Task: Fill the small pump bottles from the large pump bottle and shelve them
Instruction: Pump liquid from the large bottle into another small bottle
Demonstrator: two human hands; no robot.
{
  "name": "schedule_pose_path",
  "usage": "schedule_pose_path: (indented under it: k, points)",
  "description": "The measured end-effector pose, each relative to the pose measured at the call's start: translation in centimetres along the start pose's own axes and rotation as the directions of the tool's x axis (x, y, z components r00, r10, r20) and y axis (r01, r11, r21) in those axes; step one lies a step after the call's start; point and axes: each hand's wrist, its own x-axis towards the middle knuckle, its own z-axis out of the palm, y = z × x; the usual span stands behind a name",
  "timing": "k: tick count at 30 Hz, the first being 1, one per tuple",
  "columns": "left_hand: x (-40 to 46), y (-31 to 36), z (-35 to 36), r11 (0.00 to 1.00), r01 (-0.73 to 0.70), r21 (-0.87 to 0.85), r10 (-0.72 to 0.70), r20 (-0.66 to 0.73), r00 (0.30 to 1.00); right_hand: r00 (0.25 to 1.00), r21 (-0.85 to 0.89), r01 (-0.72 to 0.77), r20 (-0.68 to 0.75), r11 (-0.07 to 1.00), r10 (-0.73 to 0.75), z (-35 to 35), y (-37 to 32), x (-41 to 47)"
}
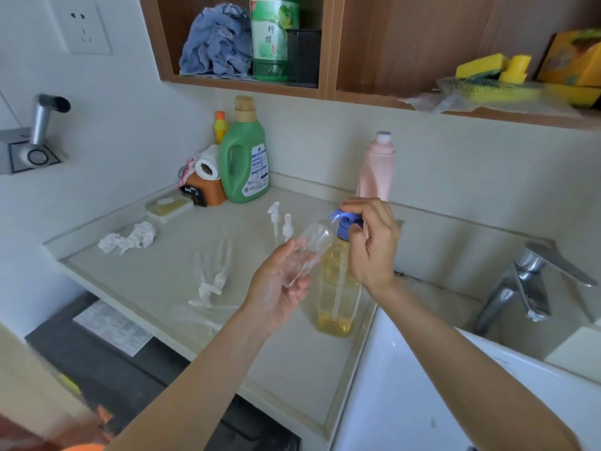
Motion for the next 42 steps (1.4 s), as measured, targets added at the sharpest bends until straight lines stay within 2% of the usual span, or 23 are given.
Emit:
schedule_pose_path:
  k: [8, 14, 21, 25, 30, 39, 42]
  points:
    - [-0.6, 0.4, 0.1, 0.999, -0.011, 0.053, 0.01, 0.03, 1.0, 0.994, -0.085, 0.011, 0.11, 0.996, -0.002, -1.0, -1.4, 1.7]
    - [-0.8, 0.8, 0.9, 0.996, -0.006, 0.088, -0.003, 0.098, 0.995, 0.981, -0.041, 0.006, 0.195, 0.999, 0.003, -2.0, -1.5, 3.0]
    - [-0.3, 0.0, 0.7, 0.999, -0.024, 0.026, 0.022, 0.074, 0.997, 0.993, 0.007, 0.001, 0.114, 1.0, -0.002, -0.9, -0.8, 0.3]
    - [-0.2, -0.3, 0.0, 1.0, -0.023, 0.019, 0.022, 0.021, 1.0, 0.99, -0.092, 0.08, 0.121, 0.993, -0.069, -0.5, -0.1, -1.1]
    - [-0.7, 0.4, 0.0, 0.999, -0.031, 0.035, 0.03, 0.039, 0.999, 0.984, -0.175, 0.084, 0.167, 0.981, -0.055, -0.7, -1.3, -0.4]
    - [-1.0, 1.4, 1.0, 0.999, -0.041, 0.016, 0.04, 0.056, 0.998, 0.977, -0.115, 0.044, 0.21, 0.992, -0.019, -1.8, -0.9, 2.4]
    - [-0.8, 1.4, 0.7, 0.998, -0.047, 0.036, 0.045, 0.062, 0.997, 0.986, -0.075, 0.04, 0.166, 0.996, -0.027, -1.4, -0.4, 1.3]
